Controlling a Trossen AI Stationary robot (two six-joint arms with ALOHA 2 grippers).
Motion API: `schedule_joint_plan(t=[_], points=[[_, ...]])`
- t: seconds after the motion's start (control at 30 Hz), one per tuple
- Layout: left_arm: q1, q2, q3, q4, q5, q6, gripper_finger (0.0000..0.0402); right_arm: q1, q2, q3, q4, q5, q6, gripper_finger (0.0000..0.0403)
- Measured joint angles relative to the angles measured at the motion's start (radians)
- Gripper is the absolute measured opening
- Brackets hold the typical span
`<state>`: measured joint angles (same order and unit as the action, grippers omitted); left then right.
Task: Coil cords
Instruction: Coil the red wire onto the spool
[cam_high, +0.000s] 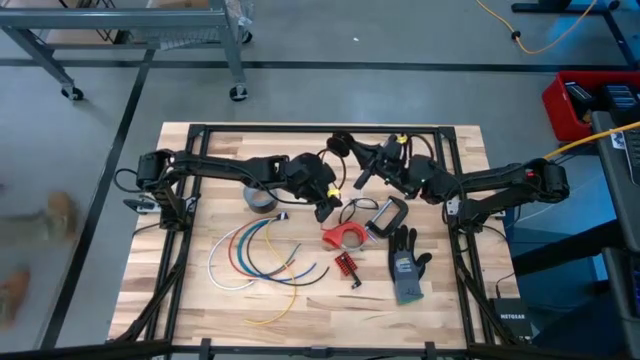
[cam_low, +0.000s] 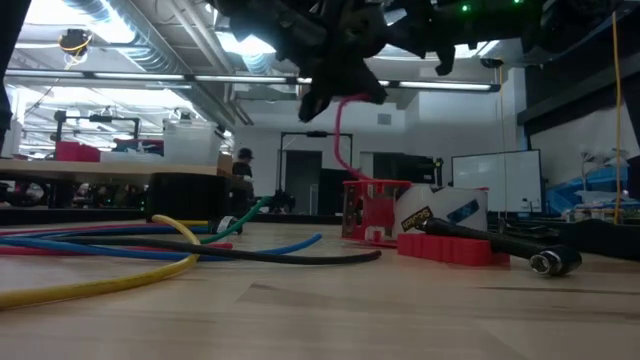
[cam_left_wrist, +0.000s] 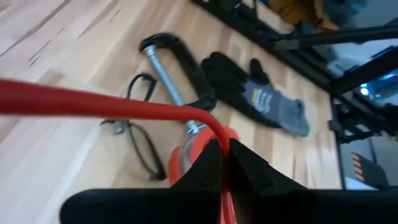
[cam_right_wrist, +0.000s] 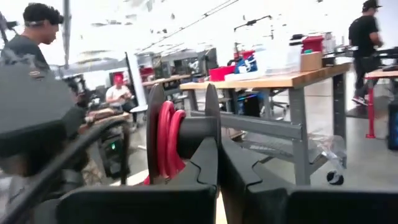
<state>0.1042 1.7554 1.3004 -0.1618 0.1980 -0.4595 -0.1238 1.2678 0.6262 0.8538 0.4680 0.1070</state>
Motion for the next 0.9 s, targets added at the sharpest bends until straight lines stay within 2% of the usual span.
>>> schedule_joint_plan(t=[0.1, 0.2, 0.4, 0.63, 0.9], points=[[-0.005, 0.0, 0.0, 0.05, 0.02, -0.003, 0.0, 0.0, 0.0, 0.0, 0.002, 0.068, 0.003, 0.0003], [-0.006, 0.0, -0.001, 0.095, 0.084, -0.017, 0.0, -0.001, -0.001, 0.0, -0.012, 0.141, 0.005, 0.0003], [-0.006, 0.0, -0.001, 0.152, 0.194, -0.074, 0.0, 0.0, -0.002, 0.001, -0.096, 0.205, 0.002, 0.0003], [0.009, 0.001, 0.028, 0.16, 0.32, -0.106, 0.0, 0.0, -0.001, 0.002, -0.164, 0.183, 0.001, 0.0003], [0.048, 0.001, 0.1, 0.142, 0.428, -0.11, 0.0, -0.001, -0.001, 0.002, -0.275, 0.066, 0.001, 0.0003]])
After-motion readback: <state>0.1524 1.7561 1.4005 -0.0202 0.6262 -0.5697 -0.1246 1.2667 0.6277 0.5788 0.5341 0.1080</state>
